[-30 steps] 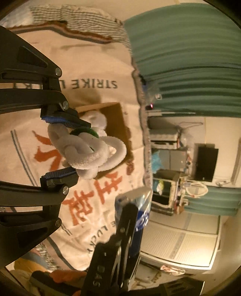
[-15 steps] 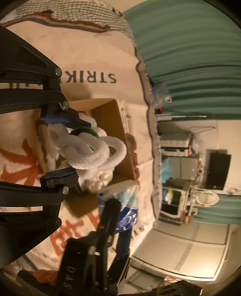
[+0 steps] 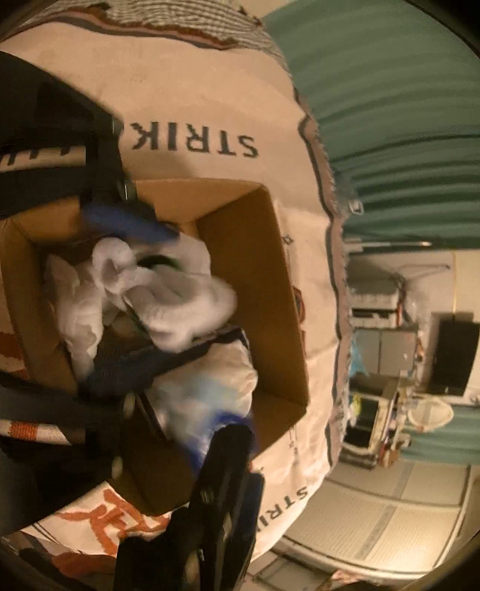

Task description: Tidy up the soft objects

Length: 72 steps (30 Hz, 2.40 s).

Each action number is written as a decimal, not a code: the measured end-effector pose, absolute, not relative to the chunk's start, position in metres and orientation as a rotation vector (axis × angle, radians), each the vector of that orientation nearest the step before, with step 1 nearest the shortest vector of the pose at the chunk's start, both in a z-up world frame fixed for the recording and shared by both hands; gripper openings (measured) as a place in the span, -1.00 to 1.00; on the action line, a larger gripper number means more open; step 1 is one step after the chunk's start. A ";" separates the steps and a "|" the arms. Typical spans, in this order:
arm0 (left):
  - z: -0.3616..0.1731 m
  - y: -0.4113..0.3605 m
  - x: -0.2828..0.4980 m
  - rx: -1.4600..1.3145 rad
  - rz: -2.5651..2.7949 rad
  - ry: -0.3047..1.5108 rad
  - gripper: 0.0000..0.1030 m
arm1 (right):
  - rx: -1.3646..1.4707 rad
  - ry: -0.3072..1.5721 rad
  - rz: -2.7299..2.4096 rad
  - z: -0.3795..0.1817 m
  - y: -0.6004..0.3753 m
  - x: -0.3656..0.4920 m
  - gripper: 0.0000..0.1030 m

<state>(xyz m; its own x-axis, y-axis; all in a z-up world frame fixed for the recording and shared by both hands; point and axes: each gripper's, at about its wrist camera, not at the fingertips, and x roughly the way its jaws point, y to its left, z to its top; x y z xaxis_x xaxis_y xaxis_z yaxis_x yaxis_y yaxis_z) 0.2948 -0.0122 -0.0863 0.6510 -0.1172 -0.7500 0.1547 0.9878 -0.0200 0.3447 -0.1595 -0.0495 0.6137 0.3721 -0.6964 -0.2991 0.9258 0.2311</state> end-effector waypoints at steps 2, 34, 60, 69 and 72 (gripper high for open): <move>-0.084 -0.008 0.292 0.020 -0.143 0.836 0.51 | 0.111 0.813 0.379 -0.044 -0.162 0.343 0.70; 0.188 0.014 0.026 0.044 0.026 0.236 0.80 | -0.012 0.381 0.332 0.216 -0.209 0.082 1.00; -0.003 0.010 0.105 0.010 0.098 0.584 0.80 | -0.006 0.599 0.313 -0.004 -0.188 0.156 1.00; -0.019 0.011 0.112 0.021 0.089 0.588 0.80 | 0.022 0.627 0.303 -0.016 -0.192 0.165 1.00; -0.018 0.010 0.110 0.025 0.079 0.588 0.80 | 0.027 0.631 0.300 -0.014 -0.193 0.165 1.00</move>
<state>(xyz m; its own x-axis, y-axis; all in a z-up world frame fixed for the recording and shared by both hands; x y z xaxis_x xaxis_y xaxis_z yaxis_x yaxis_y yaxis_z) 0.1104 0.0096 -0.0179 0.8291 0.0821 -0.5531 -0.0677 0.9966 0.0464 0.1649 -0.1926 -0.0141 0.7659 0.2843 -0.5767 -0.2678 0.9565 0.1158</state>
